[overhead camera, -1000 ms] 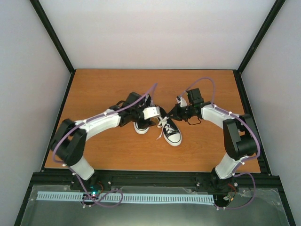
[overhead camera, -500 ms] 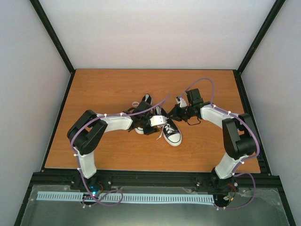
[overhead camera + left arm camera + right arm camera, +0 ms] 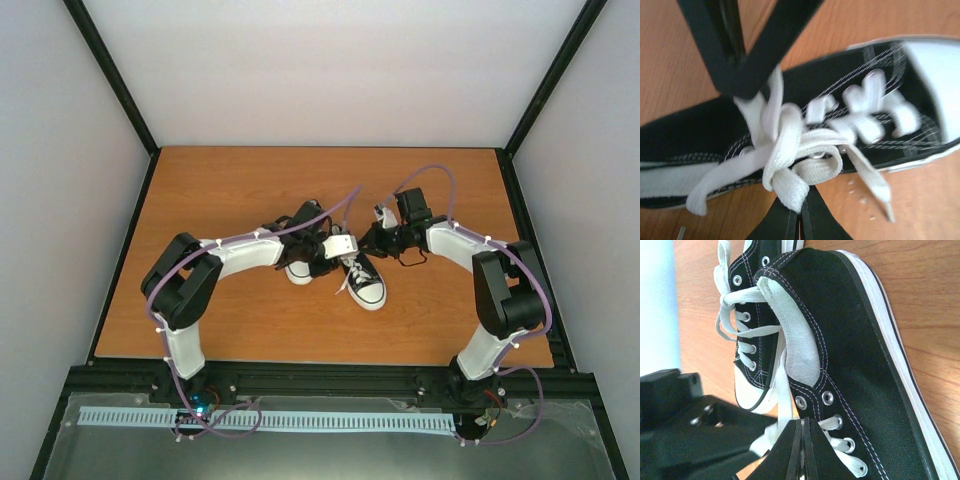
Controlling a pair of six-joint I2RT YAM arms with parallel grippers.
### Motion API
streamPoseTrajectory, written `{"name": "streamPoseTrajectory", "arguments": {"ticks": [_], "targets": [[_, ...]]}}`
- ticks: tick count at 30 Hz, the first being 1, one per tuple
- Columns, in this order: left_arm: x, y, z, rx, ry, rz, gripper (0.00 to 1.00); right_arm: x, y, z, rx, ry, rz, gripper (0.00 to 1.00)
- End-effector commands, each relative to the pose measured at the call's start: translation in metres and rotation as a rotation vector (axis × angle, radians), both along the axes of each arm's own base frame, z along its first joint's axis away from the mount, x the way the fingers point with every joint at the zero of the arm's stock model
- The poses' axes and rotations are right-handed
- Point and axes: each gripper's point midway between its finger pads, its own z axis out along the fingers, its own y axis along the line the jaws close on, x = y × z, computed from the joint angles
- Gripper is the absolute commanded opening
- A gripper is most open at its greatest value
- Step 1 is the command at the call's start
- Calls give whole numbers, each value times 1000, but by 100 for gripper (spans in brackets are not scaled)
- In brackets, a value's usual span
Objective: Tie the shoes
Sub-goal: Tie the shoelace on the shoe.
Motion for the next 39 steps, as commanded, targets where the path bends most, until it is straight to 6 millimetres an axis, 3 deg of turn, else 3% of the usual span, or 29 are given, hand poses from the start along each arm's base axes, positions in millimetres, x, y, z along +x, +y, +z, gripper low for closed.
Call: {"name": "streamPoseTrajectory", "arguments": {"ticks": [1, 4, 11, 16, 21, 24, 28, 33, 39], "targets": [[-41, -8, 40, -87, 246, -90, 1, -3, 7, 9, 10, -35, 33, 3], [-55, -12, 41, -119, 359, -98, 1, -10, 8, 6, 17, -10, 39, 4], [-52, -15, 41, -119, 388, -78, 1, -26, -5, 4, -37, 21, 16, 4], [-23, -5, 39, -23, 240, -6, 2, -22, -5, 7, -39, -21, 22, 6], [10, 16, 39, 128, 15, 1, 3, -2, 2, 10, -32, -56, 24, 8], [23, 18, 41, 137, -55, 9, 7, 7, 12, 14, -1, -74, 42, 11], [28, 13, 43, 124, -80, 1, 14, 12, 19, 14, 6, -83, 57, 16], [31, 16, 46, 133, -102, 1, 13, 18, 24, 14, 16, -86, 63, 21], [38, 9, 65, 56, -64, 52, 13, 12, 28, 28, 46, -143, 124, 32]]}}
